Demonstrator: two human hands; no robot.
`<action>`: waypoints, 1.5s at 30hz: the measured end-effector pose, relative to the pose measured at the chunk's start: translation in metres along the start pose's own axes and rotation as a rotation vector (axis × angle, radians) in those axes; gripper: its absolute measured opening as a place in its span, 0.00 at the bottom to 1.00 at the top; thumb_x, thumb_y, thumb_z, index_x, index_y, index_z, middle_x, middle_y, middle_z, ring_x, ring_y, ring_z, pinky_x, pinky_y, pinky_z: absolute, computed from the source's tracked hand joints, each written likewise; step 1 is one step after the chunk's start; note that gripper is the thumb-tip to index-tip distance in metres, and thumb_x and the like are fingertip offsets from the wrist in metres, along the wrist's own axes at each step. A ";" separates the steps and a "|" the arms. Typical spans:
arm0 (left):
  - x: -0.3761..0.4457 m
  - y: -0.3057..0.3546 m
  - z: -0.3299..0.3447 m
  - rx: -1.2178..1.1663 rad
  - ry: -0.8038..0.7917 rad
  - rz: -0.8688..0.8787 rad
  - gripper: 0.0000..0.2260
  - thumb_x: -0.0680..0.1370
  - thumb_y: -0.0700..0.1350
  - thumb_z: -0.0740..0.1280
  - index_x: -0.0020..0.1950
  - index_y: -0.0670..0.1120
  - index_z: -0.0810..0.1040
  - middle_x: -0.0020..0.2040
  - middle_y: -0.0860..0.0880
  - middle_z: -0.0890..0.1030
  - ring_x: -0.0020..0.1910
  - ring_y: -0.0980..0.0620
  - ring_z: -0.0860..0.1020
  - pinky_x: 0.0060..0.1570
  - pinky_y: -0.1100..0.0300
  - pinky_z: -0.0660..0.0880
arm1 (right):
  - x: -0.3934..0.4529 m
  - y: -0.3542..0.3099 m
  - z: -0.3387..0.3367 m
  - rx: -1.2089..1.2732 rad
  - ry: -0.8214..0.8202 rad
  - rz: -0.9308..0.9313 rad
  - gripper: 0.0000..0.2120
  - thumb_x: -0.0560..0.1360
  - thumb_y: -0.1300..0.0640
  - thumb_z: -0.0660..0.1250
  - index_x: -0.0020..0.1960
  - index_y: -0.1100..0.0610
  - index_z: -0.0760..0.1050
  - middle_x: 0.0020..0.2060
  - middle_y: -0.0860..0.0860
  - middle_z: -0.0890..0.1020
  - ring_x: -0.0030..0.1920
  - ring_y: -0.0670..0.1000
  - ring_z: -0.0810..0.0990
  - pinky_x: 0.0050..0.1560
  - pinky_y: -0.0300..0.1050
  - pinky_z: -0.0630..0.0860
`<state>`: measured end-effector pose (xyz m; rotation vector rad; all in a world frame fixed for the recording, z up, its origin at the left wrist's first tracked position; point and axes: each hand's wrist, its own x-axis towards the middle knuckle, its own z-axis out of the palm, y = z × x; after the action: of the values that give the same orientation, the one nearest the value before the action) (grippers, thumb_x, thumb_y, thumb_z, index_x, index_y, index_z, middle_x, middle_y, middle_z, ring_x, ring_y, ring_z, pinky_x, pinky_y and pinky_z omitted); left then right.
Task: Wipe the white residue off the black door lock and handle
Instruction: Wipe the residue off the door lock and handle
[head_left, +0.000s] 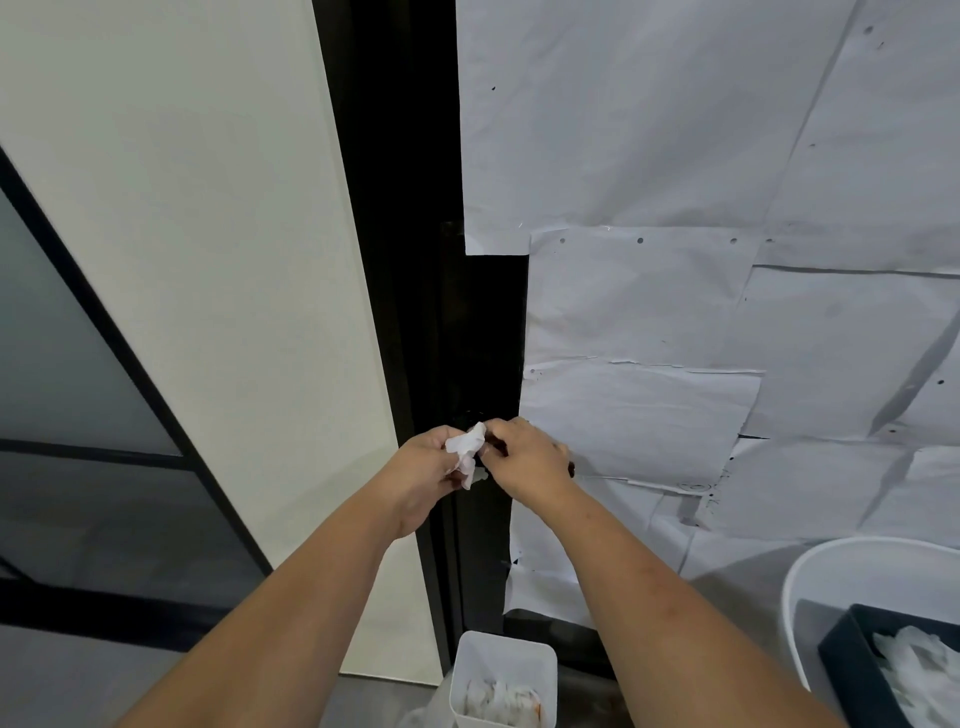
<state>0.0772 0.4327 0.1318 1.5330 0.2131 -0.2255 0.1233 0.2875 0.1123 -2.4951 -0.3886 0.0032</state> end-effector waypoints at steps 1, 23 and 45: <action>0.001 -0.001 0.000 -0.021 -0.012 -0.003 0.13 0.77 0.28 0.57 0.54 0.40 0.78 0.56 0.35 0.78 0.55 0.39 0.81 0.61 0.47 0.76 | 0.000 0.000 0.000 -0.004 0.004 -0.002 0.11 0.77 0.47 0.59 0.59 0.41 0.72 0.51 0.45 0.75 0.55 0.50 0.74 0.58 0.51 0.64; 0.026 -0.017 0.021 0.717 0.445 0.369 0.09 0.76 0.47 0.71 0.52 0.44 0.82 0.50 0.48 0.78 0.43 0.52 0.76 0.38 0.69 0.69 | -0.010 0.005 -0.014 0.275 0.125 -0.001 0.15 0.72 0.67 0.60 0.52 0.52 0.75 0.39 0.50 0.73 0.38 0.49 0.73 0.34 0.35 0.67; 0.008 -0.039 0.067 0.732 0.590 0.399 0.04 0.73 0.44 0.75 0.44 0.44 0.84 0.43 0.53 0.75 0.40 0.56 0.74 0.36 0.74 0.64 | -0.058 0.045 -0.012 -0.413 0.381 -0.341 0.12 0.69 0.63 0.66 0.50 0.55 0.81 0.39 0.51 0.74 0.42 0.54 0.73 0.43 0.49 0.69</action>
<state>0.0737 0.3650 0.0938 2.3050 0.2989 0.5344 0.0809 0.2300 0.0911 -2.7066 -0.6998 -0.7458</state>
